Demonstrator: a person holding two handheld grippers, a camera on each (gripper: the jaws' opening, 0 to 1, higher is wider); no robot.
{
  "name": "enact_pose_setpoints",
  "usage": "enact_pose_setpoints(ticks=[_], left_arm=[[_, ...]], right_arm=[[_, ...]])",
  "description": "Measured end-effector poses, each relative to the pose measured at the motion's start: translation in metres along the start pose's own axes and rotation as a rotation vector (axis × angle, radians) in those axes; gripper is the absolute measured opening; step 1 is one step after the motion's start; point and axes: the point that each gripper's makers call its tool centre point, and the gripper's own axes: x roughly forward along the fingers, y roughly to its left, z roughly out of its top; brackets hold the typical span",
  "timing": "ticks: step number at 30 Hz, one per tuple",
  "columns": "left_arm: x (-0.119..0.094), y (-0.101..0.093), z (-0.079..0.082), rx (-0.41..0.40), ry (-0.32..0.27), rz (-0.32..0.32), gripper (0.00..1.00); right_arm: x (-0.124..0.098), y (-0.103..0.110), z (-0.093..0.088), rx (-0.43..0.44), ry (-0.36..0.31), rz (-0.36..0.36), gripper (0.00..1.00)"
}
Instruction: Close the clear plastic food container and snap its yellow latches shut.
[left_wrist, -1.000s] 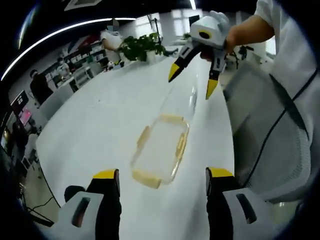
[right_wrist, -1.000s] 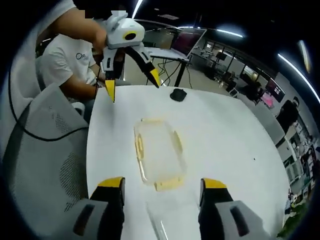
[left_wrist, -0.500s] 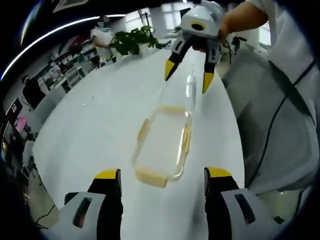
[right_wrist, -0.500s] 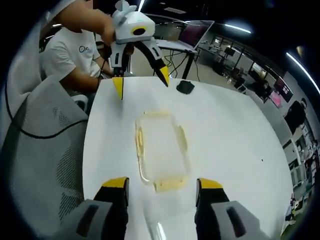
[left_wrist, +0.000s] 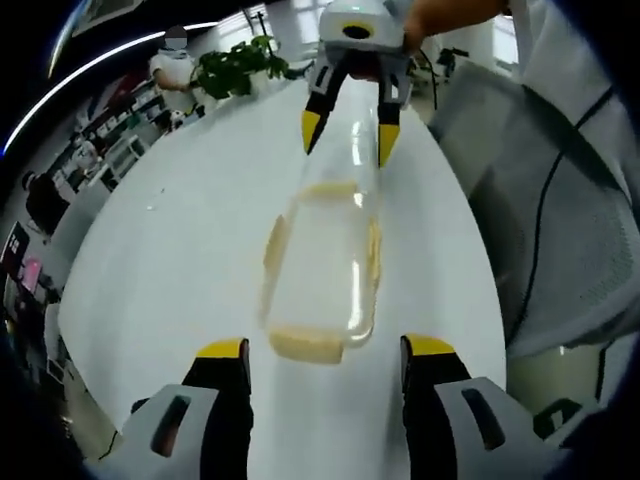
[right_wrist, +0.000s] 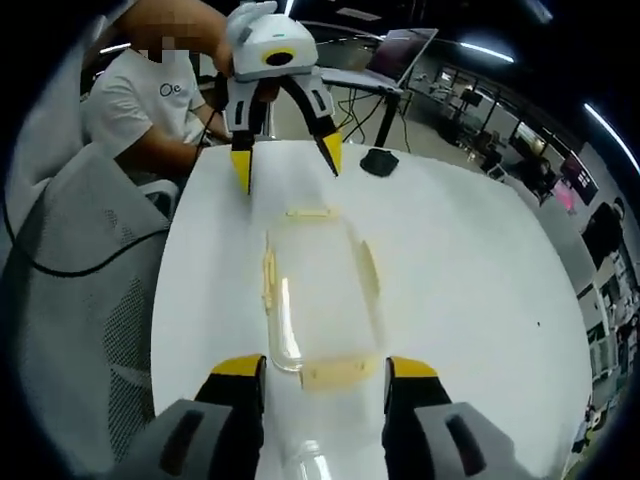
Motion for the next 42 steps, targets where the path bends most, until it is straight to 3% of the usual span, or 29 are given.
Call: enact_pose_setpoints(ticks=[12, 27, 42], left_arm=[[0.012, 0.011, -0.009, 0.024, 0.035, -0.043, 0.54], [0.026, 0.01, -0.019, 0.046, 0.063, -0.099, 0.51], [0.035, 0.009, -0.023, 0.056, 0.078, -0.132, 0.47]], right_arm=[[0.013, -0.009, -0.009, -0.03, 0.036, 0.009, 0.43], [0.024, -0.006, -0.025, -0.087, 0.087, 0.058, 0.38], [0.037, -0.008, -0.03, -0.082, 0.117, 0.089, 0.41]])
